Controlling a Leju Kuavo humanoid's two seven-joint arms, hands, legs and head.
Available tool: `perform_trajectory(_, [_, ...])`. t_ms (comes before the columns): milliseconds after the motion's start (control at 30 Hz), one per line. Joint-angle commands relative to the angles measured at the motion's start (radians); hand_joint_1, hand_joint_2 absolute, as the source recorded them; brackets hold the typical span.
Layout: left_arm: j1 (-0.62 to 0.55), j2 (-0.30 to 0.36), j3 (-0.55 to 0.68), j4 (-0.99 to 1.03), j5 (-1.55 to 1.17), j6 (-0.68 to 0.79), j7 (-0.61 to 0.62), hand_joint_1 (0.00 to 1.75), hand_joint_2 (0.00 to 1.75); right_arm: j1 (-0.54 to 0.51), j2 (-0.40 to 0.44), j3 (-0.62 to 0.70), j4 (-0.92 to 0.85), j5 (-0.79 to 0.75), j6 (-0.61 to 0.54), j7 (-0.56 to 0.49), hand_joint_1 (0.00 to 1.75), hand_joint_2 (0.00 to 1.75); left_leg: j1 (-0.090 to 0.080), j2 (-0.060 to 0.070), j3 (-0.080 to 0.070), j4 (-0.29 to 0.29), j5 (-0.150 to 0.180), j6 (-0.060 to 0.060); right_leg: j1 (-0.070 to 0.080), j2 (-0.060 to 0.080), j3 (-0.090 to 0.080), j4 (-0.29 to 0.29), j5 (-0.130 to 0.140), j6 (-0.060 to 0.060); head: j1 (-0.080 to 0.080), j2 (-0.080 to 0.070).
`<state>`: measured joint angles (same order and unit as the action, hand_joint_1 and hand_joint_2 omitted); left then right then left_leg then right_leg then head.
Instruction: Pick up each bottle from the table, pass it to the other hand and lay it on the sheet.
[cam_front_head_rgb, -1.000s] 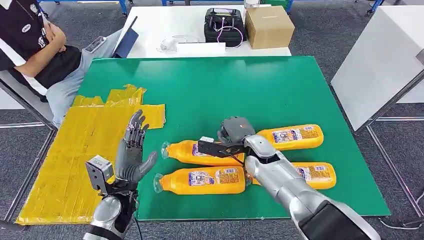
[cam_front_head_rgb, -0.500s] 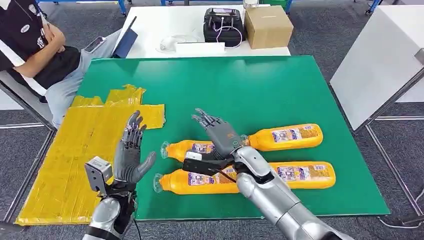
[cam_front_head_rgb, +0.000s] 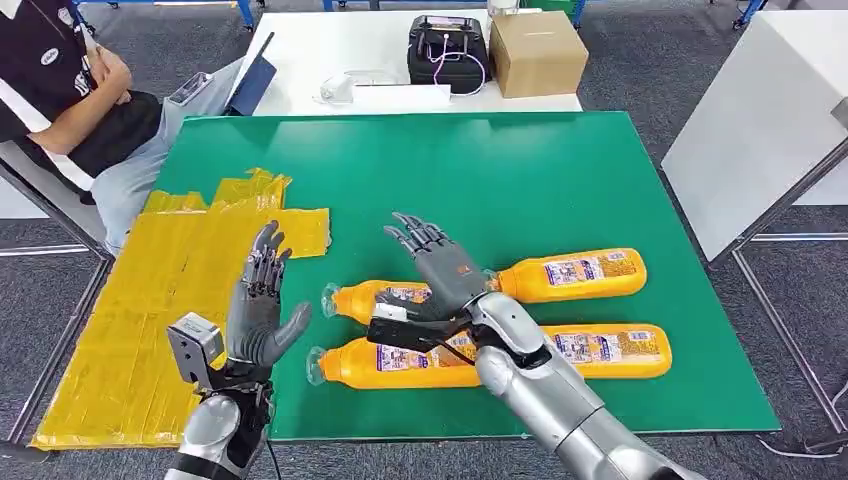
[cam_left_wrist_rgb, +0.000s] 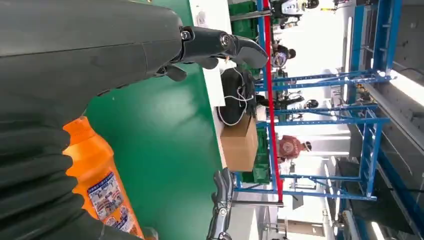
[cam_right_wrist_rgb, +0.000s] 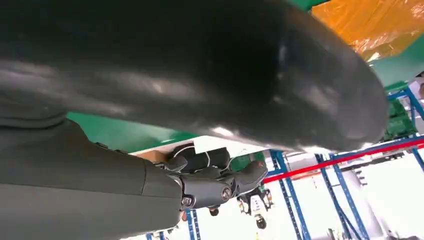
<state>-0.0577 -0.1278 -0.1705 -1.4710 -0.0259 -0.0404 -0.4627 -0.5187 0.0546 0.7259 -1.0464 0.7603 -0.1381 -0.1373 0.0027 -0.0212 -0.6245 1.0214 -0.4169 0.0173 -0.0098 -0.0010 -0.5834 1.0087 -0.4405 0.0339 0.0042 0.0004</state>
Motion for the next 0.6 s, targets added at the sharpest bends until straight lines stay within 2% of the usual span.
perform_trajectory(33, [-0.008,-0.007,0.023,0.021,-0.004,0.0,0.005,0.0,1.75,-0.044,-0.02,0.031,0.053,0.048,0.035,-0.004,0.0,0.0,0.001,0.002,0.003,-0.001,-0.001,0.0,0.001,0.001,0.004,-0.002,0.0,-0.001,0.0,0.0])
perform_trajectory(67, [-0.008,-0.007,0.024,0.022,-0.005,0.0,0.006,0.0,1.75,-0.054,-0.024,0.044,0.068,0.061,0.052,0.006,0.0,1.75,0.001,0.002,0.002,0.0,-0.001,0.0,0.001,0.001,0.003,-0.001,0.0,0.0,0.0,0.0])
perform_trajectory(600, [-0.008,-0.007,0.026,0.024,-0.005,0.0,0.006,0.0,1.75,-0.065,-0.027,0.055,0.084,0.069,0.061,0.009,0.0,1.75,0.0,0.001,0.002,0.0,0.0,0.0,0.0,0.0,0.002,-0.001,0.0,0.0,0.0,0.0])
